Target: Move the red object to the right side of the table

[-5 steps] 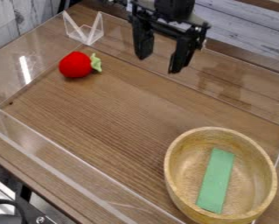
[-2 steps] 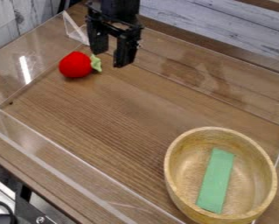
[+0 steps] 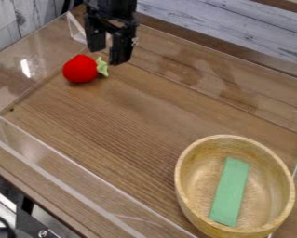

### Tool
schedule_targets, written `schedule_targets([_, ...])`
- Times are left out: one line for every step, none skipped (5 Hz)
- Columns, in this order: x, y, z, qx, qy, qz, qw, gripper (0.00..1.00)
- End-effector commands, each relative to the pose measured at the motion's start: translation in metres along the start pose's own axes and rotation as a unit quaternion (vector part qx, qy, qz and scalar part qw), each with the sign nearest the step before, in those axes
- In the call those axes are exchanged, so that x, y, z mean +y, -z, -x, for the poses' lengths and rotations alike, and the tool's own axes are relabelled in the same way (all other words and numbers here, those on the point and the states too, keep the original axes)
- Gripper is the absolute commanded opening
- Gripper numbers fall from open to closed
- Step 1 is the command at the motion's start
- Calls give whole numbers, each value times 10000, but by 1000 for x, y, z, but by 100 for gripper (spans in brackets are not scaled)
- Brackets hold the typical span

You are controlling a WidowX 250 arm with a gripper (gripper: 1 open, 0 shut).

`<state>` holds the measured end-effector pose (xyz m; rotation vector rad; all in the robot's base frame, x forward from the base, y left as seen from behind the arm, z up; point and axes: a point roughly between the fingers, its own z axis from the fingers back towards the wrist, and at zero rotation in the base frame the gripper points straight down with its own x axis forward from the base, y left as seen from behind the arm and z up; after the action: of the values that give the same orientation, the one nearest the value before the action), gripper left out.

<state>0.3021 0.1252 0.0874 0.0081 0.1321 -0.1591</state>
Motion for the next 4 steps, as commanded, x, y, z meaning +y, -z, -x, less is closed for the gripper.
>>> schedule_targets([26,-8,-10,-280,59,-238,9993,100])
schedule_targets([29,-9,-17,-244,551,-258,9978,100])
schedule_targets([31,-10,-23,-213,923,-261,9952,100])
schedule_targets([42,-17,-20,-168,1284,-280,9912,100])
